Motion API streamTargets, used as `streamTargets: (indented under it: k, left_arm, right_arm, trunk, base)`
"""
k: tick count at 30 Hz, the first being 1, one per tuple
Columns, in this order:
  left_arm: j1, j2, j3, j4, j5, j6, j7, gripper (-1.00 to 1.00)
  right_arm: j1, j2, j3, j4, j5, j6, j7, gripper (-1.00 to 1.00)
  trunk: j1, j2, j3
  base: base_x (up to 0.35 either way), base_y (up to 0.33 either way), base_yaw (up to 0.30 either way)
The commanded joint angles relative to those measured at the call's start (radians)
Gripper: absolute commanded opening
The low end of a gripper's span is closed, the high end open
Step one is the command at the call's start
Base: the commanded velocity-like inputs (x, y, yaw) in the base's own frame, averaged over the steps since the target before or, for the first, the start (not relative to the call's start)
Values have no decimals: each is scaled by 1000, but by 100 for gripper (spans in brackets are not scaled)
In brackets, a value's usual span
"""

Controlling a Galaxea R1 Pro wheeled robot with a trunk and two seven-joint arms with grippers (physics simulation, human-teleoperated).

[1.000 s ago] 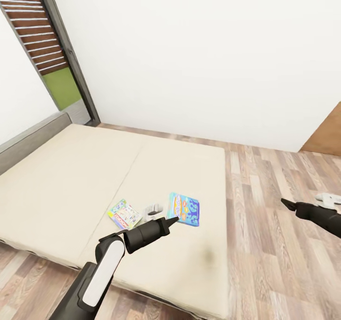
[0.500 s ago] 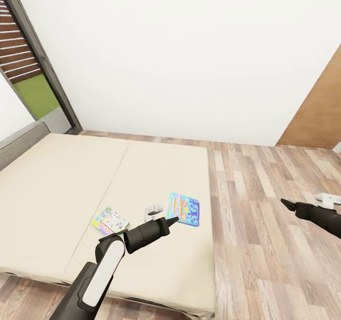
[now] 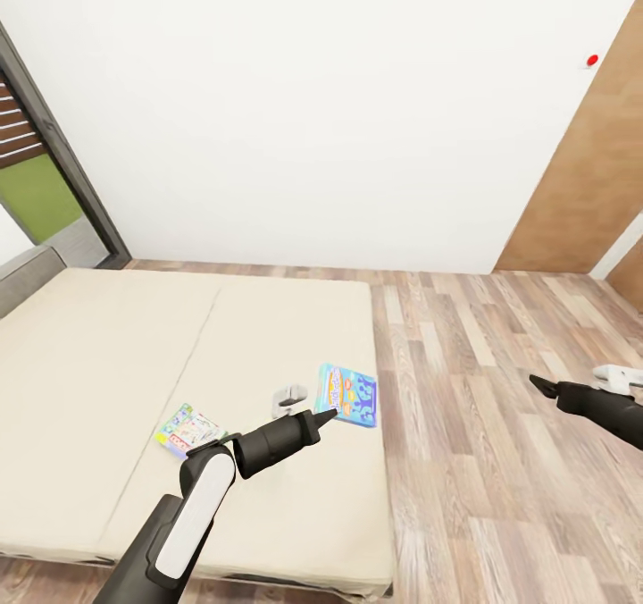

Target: Put all the toys in the child's room - the three board games (two on the bed and one on the table), the two jigsaw puzzles on the table, and the tennis ball on the table - inside the toy box on the table in the child's room.

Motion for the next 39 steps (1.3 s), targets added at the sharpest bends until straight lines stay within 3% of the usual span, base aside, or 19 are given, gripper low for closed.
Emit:
streamTargets:
  k: [1,26,39]
  left_arm:
    - [-1,0,1,0,1,5,-1,-100]
    - [-1,0,1,0,1,5,-3,-100]
    - [-1,0,2,0,0,5,-2,-100]
  right_arm:
    - [-1,0,-1,-1,-6,7,0,100]
    - [-1,3,1,-1,-6,5,0,100]
    - [-1,5,3,-1,-6,4,0,100]
  trunk:
    - [-4,6,3]
    - [-99,181,119]
    - [-99,181,139]
  base:
    - [0,0,-153]
    - [0,0,-146]
    - [0,0,-133]
